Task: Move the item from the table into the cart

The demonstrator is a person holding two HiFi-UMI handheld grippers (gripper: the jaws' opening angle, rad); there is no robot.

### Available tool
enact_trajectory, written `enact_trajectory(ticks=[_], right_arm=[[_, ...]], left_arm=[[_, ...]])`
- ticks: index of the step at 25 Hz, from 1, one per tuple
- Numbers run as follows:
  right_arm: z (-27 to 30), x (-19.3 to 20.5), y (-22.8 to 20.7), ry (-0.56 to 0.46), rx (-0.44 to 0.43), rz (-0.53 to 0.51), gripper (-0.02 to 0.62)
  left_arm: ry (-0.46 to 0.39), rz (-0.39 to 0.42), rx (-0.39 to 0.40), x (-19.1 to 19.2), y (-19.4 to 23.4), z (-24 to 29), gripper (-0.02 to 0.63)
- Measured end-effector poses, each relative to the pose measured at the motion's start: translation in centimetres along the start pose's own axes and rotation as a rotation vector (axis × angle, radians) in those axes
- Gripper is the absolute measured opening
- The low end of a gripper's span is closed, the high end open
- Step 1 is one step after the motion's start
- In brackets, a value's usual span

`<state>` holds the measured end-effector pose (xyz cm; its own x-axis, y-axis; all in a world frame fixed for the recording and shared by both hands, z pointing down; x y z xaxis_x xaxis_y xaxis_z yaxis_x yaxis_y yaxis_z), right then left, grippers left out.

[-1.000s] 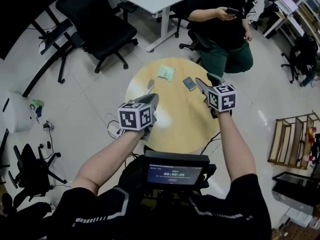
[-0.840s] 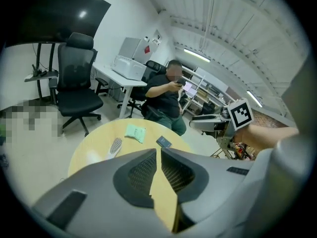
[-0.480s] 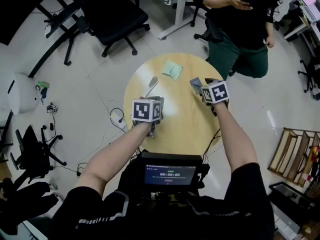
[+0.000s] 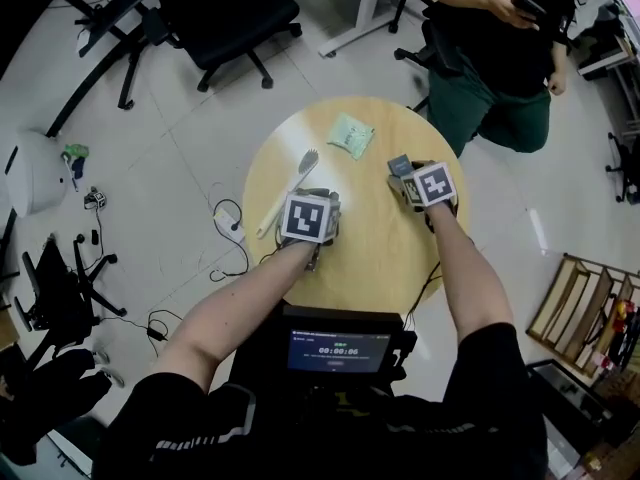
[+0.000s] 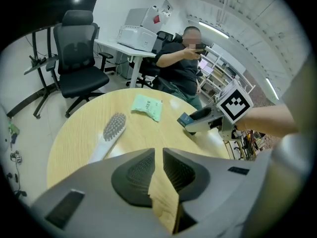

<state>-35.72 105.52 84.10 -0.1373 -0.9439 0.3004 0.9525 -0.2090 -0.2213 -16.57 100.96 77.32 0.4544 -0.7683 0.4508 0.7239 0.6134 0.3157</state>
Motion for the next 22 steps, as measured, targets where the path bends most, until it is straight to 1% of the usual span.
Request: enact_trajectory(ticks=[4,5,7,11,14,16,18,21,22], right_arm=[[1.1,-0.7,-0.5,0.01,0.031,-0.026,0.283],[1.3,-0.9,-0.6,0.011,0.039,-0.037,0.252],[1.6,-1.3,-0.5,0.016,0.041,-0.047,0.252],[1.8,-1.1,-0.6,0.023,0.046,-0.019,0.249],[1.3,-1.2,-0.4,-0.017,0.047,0.008,0.247],[0.1,-1.3,-0.1,-0.072,0.043,0.052,0.247],[-2.0,-1.4,0.6,-0.133,0.021,0.086,0.247],[-6.9,-1.6,2.1,-0.258,-0.004,0.114,0.247],[-9.1,-1.7,2.6,-0.312,-0.006,0.12,0.247]], left_arm=[[-0.021,-0.013,0.014,-1.0,0.4,0.7,0.061],[-0.028,-0.011,0.015,-1.3,0.6,0.7,0.061],[-0.036,-0.002,0.007,-1.7,1.2,0.8,0.061],[-0.042,-0.01,0.005,-1.8,1.4,0.9,0.061],[-0.026,-0.01,0.013,-1.2,1.2,0.7,0.061],[-0.033,0.001,-0.007,-1.0,1.2,-0.2,0.061],[-0.093,0.009,-0.012,-1.8,0.6,-1.8,0.061],[-0.25,0.017,0.03,-4.3,-1.7,-5.0,0.058],[-0.289,0.017,0.044,-4.9,-2.6,-6.1,0.041]])
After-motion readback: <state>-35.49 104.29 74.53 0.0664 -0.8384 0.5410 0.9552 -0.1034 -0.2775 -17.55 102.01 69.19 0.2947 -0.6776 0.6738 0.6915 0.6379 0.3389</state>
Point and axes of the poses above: the fingertips, and each gripper's own axes: z forward along the fingers, y to its left, x out of its underside, the point moved 2 cm from there along -z, backward along the fingers, and after that the axes turned 13 degrees about z, right-handed, at the moved point
